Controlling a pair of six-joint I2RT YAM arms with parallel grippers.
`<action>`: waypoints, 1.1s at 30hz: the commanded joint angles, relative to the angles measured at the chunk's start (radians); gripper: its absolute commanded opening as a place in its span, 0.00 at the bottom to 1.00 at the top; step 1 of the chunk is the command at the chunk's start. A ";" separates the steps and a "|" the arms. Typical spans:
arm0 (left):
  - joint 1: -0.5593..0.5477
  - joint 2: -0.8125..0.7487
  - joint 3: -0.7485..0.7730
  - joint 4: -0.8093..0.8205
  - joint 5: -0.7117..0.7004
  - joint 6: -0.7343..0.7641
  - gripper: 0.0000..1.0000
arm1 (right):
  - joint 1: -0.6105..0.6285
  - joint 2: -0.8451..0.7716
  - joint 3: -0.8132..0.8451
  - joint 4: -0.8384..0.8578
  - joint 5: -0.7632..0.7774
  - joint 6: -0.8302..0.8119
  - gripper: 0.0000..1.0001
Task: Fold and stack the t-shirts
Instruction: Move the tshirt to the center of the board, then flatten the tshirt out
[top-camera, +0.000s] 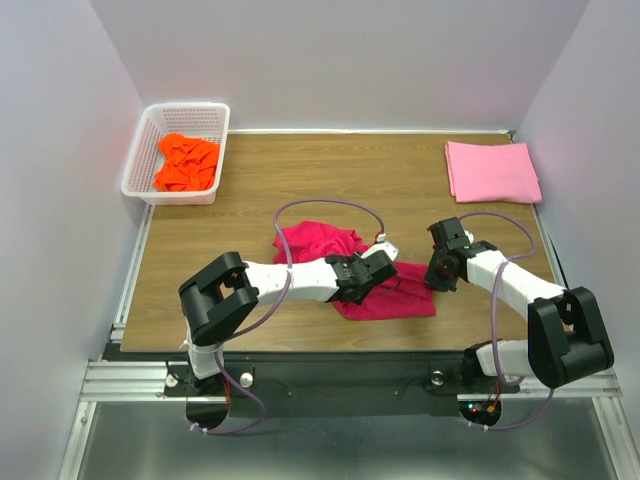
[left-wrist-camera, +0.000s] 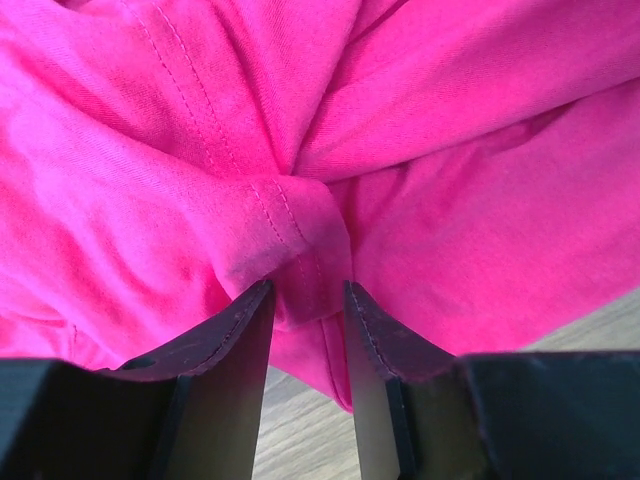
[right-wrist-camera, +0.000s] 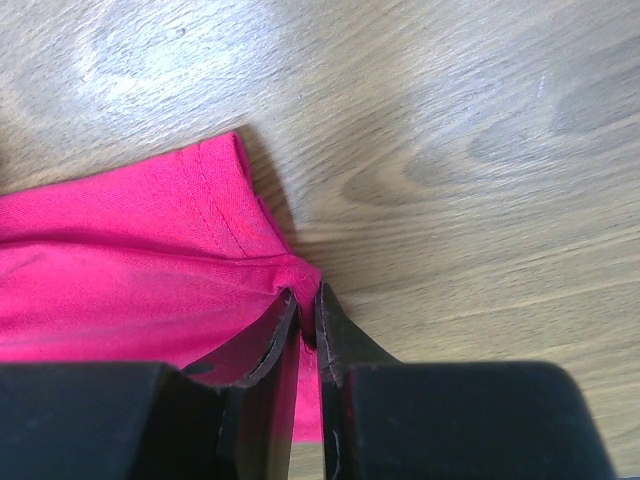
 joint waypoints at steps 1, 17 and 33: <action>-0.006 0.009 0.024 -0.002 -0.045 0.013 0.40 | -0.006 -0.028 0.014 -0.005 0.021 0.007 0.16; 0.112 -0.207 0.027 -0.077 -0.163 0.063 0.00 | -0.008 -0.031 0.112 -0.020 0.130 -0.038 0.16; 0.673 -0.543 0.078 -0.080 -0.215 0.220 0.00 | -0.049 0.055 0.292 -0.032 0.238 -0.081 0.16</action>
